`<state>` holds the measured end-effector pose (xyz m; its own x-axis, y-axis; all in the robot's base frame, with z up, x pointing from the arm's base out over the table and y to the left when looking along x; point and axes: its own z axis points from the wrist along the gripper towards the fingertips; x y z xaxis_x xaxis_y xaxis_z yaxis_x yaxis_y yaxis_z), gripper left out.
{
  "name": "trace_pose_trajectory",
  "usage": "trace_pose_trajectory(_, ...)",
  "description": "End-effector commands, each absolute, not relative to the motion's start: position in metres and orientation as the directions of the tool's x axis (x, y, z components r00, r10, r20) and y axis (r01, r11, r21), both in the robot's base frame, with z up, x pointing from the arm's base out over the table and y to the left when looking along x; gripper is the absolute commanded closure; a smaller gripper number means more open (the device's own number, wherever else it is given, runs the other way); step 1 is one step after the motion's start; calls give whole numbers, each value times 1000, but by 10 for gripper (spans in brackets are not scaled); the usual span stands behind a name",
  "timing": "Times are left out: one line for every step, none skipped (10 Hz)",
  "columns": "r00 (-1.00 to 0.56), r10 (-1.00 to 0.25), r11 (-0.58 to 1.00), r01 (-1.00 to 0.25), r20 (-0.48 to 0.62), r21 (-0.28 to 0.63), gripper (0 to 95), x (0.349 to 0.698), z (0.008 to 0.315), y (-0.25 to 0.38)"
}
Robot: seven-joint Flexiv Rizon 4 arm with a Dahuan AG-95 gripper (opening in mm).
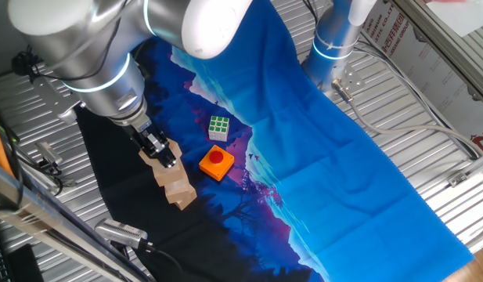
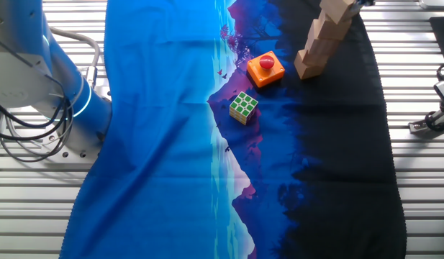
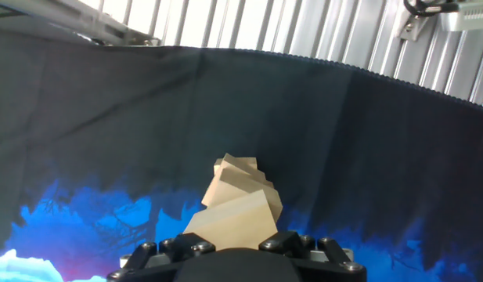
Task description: Stack the blocks in a vertical line of five
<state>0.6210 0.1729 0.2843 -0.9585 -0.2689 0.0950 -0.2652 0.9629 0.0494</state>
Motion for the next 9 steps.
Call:
trace_pose_trajectory(-959,-270,962,-266,91,56,380,621,284,173)
trace_pose_trajectory(-958,-271,962,-266,89,59,190,621,284,173)
trace_pose_trajectory(-959,-271,962,-266,87,66,0,621,284,173)
trace_pose_trajectory(-960,-267,962,-261,86,73,0,621,284,173)
trace_pose_trajectory(-960,-268,962,-262,86,73,0,621,284,173)
trace_pose_trajectory(-959,-268,962,-263,87,72,0,621,284,173)
trace_pose_trajectory(-959,-270,962,-264,88,73,0,621,284,173)
trace_pose_trajectory(-958,-273,961,-266,89,80,0,621,284,173)
trace_pose_trajectory(-958,-272,960,-264,91,90,0,621,289,175)
